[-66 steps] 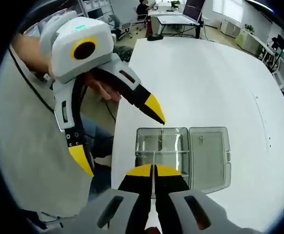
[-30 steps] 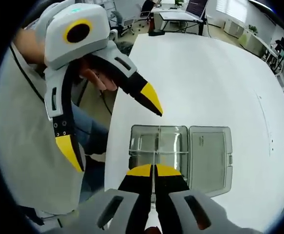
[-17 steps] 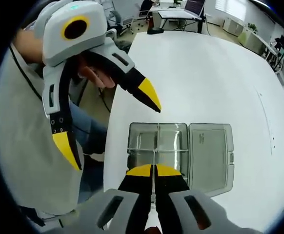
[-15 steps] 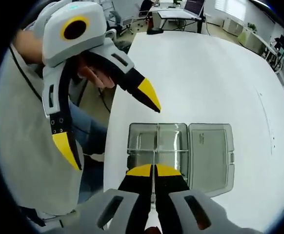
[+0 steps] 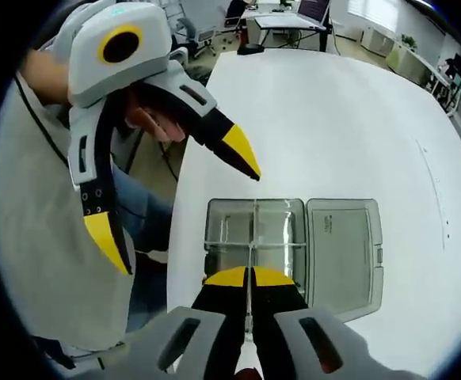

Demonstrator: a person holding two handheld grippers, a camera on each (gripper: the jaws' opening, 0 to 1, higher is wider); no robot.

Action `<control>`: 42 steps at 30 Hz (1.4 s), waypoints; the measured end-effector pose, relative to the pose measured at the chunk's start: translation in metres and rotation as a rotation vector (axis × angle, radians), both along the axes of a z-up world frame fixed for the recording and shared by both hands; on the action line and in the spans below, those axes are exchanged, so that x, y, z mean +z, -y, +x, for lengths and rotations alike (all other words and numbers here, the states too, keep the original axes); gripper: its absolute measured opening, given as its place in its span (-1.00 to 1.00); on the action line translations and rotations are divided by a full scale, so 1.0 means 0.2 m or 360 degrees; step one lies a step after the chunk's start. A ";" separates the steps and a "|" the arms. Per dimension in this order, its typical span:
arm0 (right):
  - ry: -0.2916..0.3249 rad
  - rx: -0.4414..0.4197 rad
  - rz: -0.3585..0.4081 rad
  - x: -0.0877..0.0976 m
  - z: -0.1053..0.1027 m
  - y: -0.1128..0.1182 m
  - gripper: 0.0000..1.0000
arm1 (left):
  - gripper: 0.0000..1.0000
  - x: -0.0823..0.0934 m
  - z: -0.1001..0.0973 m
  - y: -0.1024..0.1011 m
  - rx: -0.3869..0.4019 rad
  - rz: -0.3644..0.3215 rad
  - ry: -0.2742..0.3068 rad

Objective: Insert the divider into the dual guide fixture by aligning both edges with the guide slots and pushing it downward to the bottom, including one-sided entry, uneven engagement, binding, and posture correction.

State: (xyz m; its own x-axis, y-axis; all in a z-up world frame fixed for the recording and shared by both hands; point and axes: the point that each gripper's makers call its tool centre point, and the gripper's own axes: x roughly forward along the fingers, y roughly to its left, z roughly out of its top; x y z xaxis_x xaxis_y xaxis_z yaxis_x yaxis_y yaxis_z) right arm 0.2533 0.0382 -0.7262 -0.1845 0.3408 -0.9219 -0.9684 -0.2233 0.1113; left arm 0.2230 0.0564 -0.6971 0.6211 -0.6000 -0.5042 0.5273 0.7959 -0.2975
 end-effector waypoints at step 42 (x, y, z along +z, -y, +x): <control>-0.0005 0.0000 0.0000 -0.04 0.00 -0.03 -1.00 | 0.56 -0.01 0.00 -0.03 0.0010 0.0009 -0.0015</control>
